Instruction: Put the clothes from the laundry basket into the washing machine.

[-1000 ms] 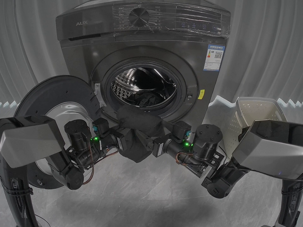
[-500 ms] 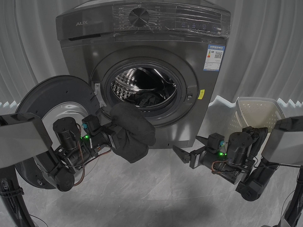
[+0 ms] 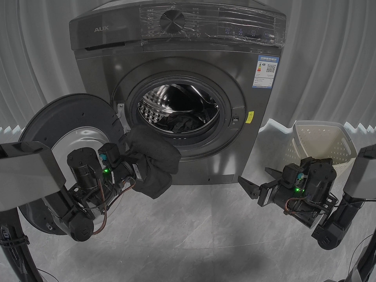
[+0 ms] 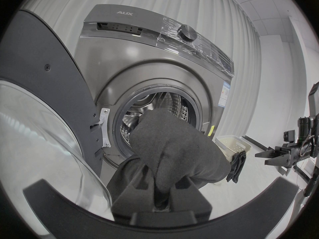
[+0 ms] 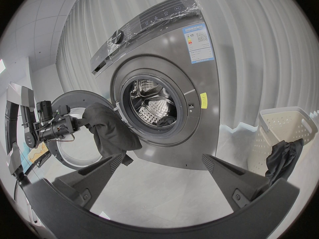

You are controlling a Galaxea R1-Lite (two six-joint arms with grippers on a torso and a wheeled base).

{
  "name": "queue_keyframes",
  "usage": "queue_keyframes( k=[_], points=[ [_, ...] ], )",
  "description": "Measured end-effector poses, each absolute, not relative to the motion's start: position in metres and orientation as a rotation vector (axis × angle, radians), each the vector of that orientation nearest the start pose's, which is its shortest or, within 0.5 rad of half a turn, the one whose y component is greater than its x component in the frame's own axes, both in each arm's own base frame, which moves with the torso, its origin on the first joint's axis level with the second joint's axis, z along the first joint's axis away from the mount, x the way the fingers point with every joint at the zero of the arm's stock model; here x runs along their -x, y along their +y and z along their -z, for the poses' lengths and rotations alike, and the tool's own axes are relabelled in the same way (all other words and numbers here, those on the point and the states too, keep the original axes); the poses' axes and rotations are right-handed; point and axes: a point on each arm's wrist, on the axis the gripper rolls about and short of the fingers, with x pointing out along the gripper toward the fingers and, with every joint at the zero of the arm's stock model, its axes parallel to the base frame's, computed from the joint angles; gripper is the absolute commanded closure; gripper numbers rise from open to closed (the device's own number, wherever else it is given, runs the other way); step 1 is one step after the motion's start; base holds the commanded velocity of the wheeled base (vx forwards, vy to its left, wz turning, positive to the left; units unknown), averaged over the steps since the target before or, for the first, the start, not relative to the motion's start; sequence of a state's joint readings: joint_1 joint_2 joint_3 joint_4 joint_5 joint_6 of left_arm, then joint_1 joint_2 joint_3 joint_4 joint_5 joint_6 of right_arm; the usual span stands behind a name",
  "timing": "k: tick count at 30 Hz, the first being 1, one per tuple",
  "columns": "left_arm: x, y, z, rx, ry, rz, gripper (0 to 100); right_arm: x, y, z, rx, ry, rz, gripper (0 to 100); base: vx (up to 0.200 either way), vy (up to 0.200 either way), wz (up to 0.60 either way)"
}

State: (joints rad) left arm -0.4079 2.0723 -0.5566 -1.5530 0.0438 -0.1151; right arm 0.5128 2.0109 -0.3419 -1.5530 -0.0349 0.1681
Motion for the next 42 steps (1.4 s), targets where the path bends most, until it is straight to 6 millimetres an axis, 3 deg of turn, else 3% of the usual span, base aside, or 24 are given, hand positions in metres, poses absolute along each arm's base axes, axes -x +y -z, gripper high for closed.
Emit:
queue_keyframes(
  k=[9, 18, 27, 36, 42],
  points=[
    [-0.304, -0.134, -0.097, 0.12, -0.018, 0.353, 100, -0.247, 0.148, -0.081, -0.137, 0.142, -0.495, 0, 0.0, 0.0, 0.0],
    [-0.304, -0.134, -0.096, 0.121, -0.014, 0.354, 100, -0.248, 0.153, -0.084, -0.141, 0.128, -0.508, 0, 0.2, 0.0, 0.0],
    [-0.304, -0.137, -0.092, 0.116, -0.002, 0.362, 100, -0.246, 0.155, -0.083, -0.139, 0.133, -0.518, 0, 0.0, 0.0, 0.0],
    [-0.304, -0.138, -0.089, 0.114, 0.006, 0.363, 100, -0.246, 0.156, -0.083, -0.139, 0.133, -0.519, 0, 0.2, 0.0, 0.0],
    [-0.304, -0.139, -0.087, 0.111, 0.013, 0.367, 100, -0.245, 0.157, -0.083, -0.138, 0.134, -0.525, 0, 0.0, 0.0, 0.0]
  ],
)
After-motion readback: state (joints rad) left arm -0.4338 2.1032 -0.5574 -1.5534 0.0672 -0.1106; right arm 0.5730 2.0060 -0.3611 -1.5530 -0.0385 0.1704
